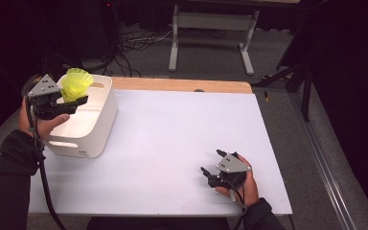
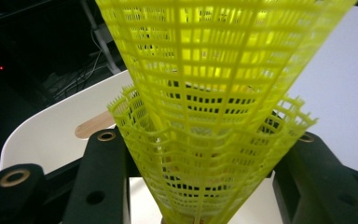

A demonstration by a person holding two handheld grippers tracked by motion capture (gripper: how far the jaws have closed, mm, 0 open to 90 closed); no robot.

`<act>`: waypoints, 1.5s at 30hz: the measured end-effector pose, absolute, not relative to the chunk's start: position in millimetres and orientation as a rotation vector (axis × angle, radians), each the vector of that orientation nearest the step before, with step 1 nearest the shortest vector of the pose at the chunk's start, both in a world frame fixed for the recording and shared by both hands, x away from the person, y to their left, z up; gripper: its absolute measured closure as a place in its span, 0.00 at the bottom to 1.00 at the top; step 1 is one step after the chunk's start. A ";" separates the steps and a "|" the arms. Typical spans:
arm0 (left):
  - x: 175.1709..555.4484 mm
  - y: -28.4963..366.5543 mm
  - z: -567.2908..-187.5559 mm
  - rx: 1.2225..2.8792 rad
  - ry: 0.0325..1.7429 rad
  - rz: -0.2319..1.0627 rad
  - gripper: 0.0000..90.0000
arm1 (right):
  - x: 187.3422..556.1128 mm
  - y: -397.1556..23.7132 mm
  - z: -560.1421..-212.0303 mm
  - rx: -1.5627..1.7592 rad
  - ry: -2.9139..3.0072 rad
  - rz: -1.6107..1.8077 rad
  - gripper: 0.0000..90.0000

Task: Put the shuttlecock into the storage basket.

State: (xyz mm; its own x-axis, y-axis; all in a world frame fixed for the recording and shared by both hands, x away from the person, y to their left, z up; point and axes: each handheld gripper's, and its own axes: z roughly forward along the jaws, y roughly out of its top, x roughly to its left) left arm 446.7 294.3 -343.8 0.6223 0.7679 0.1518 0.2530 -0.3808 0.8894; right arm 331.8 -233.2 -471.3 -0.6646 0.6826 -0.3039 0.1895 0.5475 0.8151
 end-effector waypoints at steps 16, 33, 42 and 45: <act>485.9 299.9 -348.8 1.999 0.883 0.680 0.60 | 335.5 -234.1 -471.6 0.704 2.176 1.046 0.23; 517.8 294.6 -365.9 2.118 0.941 0.611 0.60 | 339.7 -234.6 -473.5 0.719 2.195 1.040 0.23; 525.3 298.6 -370.9 2.162 0.979 0.569 0.60 | 339.9 -230.5 -475.9 0.702 2.221 1.028 0.23; 526.1 297.2 -371.9 2.179 0.977 0.569 0.60 | 340.1 -230.6 -476.4 0.705 2.224 1.025 0.23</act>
State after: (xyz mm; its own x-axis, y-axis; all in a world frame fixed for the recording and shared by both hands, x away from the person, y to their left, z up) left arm 526.1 297.2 -371.9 0.6240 0.7733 0.1125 0.4795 -0.4926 0.7262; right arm 340.1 -230.6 -476.4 -0.6890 0.6667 -0.2843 0.2172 0.5641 0.7966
